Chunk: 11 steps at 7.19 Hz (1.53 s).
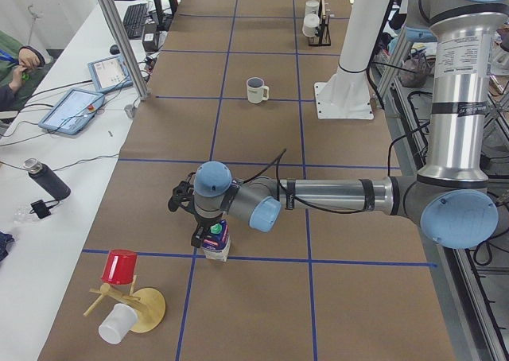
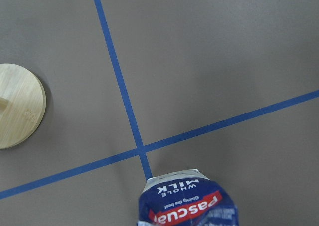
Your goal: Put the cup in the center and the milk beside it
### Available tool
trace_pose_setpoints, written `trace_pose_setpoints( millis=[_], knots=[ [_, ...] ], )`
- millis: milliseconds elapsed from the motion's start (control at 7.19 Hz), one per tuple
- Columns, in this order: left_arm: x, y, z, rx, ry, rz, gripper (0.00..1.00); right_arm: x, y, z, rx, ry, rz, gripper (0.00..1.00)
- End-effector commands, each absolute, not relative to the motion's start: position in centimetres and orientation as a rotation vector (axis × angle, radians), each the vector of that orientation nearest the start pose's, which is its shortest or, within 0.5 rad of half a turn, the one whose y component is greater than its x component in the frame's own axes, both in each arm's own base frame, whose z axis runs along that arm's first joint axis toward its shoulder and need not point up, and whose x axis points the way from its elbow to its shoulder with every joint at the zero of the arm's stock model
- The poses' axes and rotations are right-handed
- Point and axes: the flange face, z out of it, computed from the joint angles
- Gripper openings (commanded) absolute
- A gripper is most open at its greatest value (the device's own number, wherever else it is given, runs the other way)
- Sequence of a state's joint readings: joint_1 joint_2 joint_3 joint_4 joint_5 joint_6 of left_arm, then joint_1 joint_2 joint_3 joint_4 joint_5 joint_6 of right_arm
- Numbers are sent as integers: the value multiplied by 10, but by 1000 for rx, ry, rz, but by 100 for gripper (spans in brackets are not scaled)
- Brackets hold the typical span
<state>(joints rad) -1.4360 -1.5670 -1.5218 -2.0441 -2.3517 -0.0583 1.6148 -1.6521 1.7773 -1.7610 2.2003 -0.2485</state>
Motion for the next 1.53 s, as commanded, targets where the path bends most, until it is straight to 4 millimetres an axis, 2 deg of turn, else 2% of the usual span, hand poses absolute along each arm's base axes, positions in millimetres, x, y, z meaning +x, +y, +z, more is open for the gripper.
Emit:
trace_pose_setpoints(
  millis=[0,278,417,556,834,974,1252,1391],
  knots=[
    [19,-513,635,310,809,258,98,95,-445,624,29,-632,-176,100],
    [20,-512,636,307,808,261,94,94,-446,624,29,-632,-177,100],
    [22,-509,640,302,808,264,84,94,-446,624,27,-632,-175,100],
    [20,-502,646,296,806,262,69,94,-446,624,27,-632,-175,100],
    [20,-501,647,292,806,259,27,94,-446,624,27,-632,-175,100],
    [20,-500,648,291,806,259,2,94,-446,624,27,-632,-175,100],
    [19,-501,644,300,807,259,0,94,-446,624,27,-632,-175,100],
    [20,-501,622,328,819,271,0,94,-446,624,27,-632,-175,100]
  ],
)
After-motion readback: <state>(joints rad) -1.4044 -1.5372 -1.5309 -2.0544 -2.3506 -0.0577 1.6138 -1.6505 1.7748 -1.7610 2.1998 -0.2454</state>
